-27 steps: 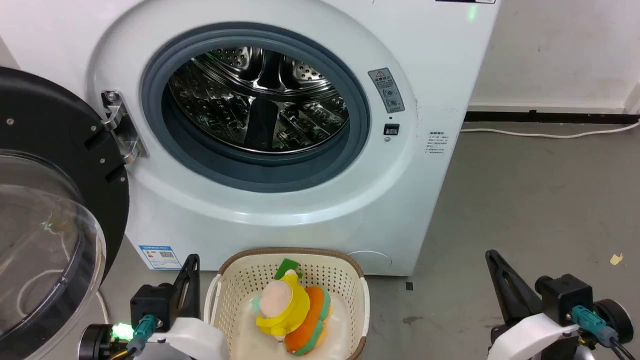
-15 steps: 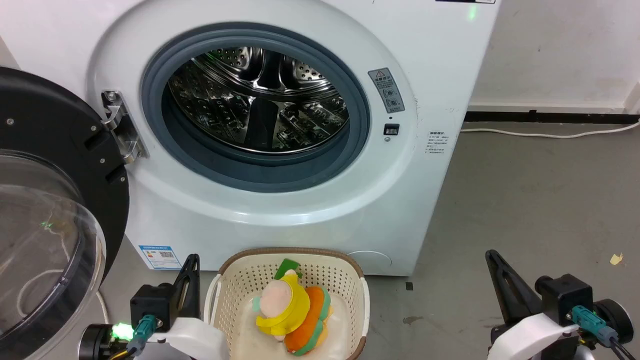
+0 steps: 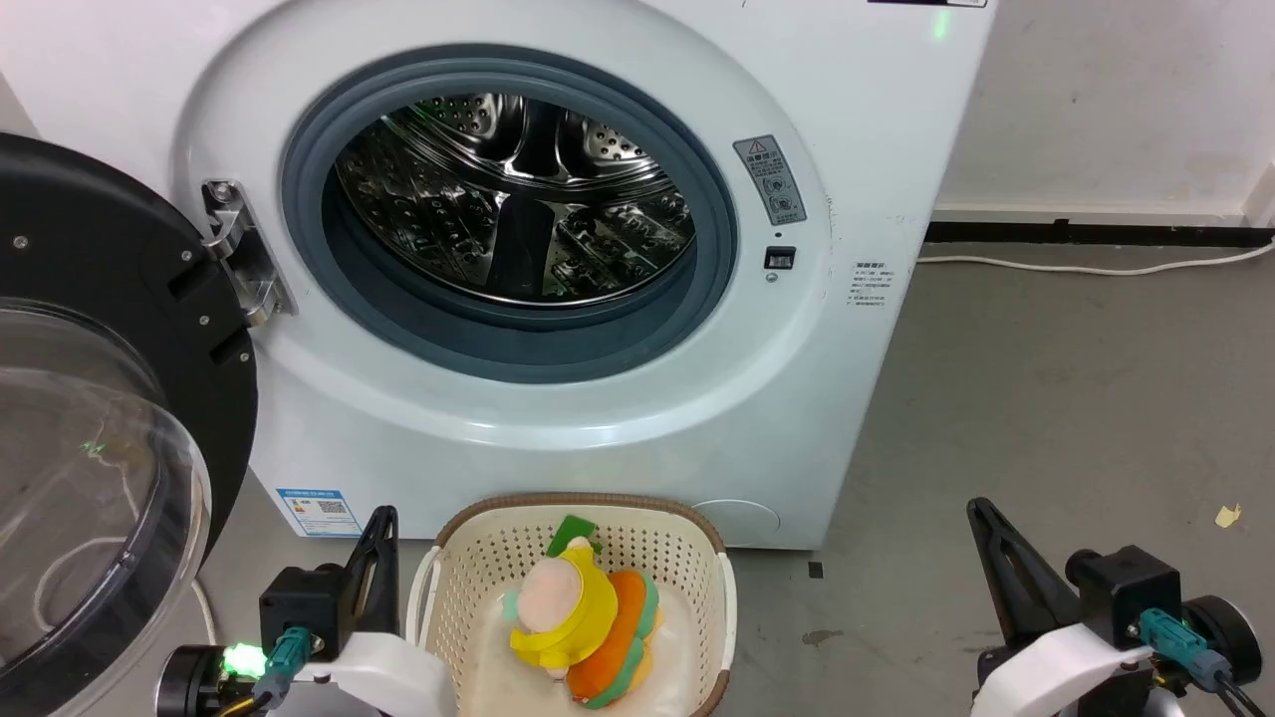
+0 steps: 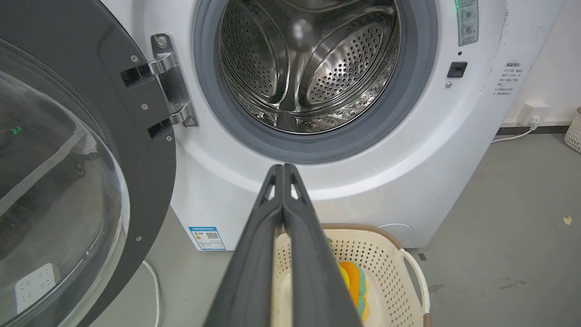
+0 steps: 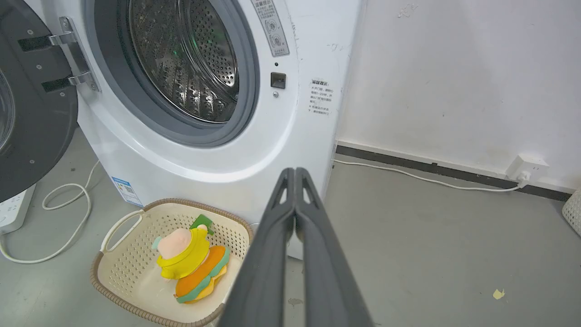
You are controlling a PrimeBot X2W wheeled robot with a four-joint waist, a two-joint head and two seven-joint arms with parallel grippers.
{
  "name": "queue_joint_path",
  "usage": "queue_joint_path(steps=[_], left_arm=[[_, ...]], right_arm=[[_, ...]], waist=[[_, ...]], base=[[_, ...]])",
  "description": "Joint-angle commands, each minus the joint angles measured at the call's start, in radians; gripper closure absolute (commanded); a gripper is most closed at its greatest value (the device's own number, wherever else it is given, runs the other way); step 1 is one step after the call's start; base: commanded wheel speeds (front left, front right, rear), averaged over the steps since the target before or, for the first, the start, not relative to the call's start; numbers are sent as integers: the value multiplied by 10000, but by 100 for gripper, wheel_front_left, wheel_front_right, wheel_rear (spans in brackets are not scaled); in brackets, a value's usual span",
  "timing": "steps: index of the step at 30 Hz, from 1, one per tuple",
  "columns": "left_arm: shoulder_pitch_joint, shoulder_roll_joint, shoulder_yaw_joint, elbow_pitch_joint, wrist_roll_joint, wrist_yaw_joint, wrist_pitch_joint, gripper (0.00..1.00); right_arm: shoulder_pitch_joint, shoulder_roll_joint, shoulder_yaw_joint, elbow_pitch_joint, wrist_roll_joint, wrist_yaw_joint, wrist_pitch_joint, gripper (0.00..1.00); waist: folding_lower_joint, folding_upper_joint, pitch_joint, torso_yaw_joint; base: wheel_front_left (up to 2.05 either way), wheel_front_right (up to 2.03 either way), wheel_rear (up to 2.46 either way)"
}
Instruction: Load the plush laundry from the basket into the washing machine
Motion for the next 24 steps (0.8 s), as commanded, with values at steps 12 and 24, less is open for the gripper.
queue_joint_path(steps=[12,24], left_arm=[[7,0,-14,-2,-17,6,-20,0],[-18,2,-89,-53,-182,-106,-270,0]], right_arm=[[11,0,5,-3,29,0,-19,0],[56,0,-111,-90,187,1,-269,0]], waist=[[0,0,1,-1],[0,0,183,-63]], base=[[0,0,0],[0,0,0]])
